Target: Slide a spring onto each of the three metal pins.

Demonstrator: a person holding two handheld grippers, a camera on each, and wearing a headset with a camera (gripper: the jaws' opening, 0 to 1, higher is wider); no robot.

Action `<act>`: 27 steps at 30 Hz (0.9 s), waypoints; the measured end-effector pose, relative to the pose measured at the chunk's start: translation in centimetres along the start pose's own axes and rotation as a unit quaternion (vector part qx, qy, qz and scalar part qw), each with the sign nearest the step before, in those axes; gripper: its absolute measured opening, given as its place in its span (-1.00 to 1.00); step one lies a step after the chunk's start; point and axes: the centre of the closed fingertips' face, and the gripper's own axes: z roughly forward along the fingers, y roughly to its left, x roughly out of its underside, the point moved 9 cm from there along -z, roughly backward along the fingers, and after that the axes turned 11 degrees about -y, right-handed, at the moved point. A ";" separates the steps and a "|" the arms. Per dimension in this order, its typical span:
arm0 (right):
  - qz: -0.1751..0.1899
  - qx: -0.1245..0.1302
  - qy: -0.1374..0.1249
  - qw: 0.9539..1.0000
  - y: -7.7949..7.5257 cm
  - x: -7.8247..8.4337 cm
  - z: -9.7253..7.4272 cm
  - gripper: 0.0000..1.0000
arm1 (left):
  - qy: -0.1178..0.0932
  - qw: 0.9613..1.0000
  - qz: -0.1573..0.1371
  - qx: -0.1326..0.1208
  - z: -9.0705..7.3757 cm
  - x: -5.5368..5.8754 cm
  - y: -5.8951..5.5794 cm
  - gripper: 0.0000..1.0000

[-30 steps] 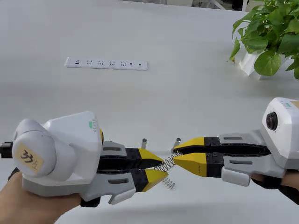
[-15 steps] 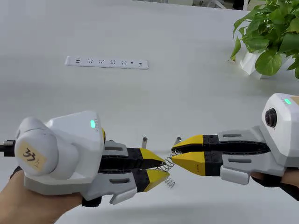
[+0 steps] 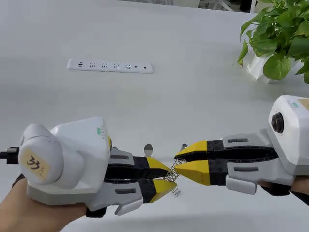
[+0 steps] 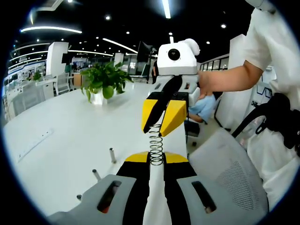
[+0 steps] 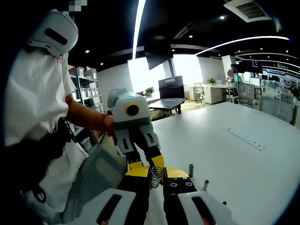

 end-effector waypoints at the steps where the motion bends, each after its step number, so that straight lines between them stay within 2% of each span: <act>1: -0.002 -0.001 0.002 1.000 0.0 0.0 0.0 -0.90 | 0.000 1.000 0.000 0.001 0.0 0.0 0.0 -0.87; 13: -0.004 -0.009 0.018 1.000 0.1 0.0 -0.1 -0.88 | 0.003 1.000 0.005 0.006 0.0 0.0 -0.3 -0.88; 18: -0.008 -0.018 0.045 0.999 0.0 -0.3 -0.2 -0.77 | 0.013 1.000 0.015 0.009 0.0 0.2 -0.4 -0.88; 20: -0.023 -0.026 0.069 0.997 -0.2 -0.4 -0.3 -0.70 | 0.019 1.000 0.022 0.011 0.1 0.3 -0.5 -0.88; 23: -0.039 -0.051 0.104 0.993 -0.2 -0.7 -0.2 -0.71 | 0.021 0.999 0.023 0.012 0.2 0.3 -0.5 -0.88; 24: -0.056 -0.060 0.123 0.989 -0.2 -0.8 -0.1 -0.71 | 0.024 0.999 0.026 0.012 0.2 0.4 -0.6 -0.88; 27: -0.076 -0.086 0.163 0.980 -0.2 -0.9 0.3 -0.71 | 0.028 0.999 0.029 0.014 0.3 0.4 -0.6 -0.88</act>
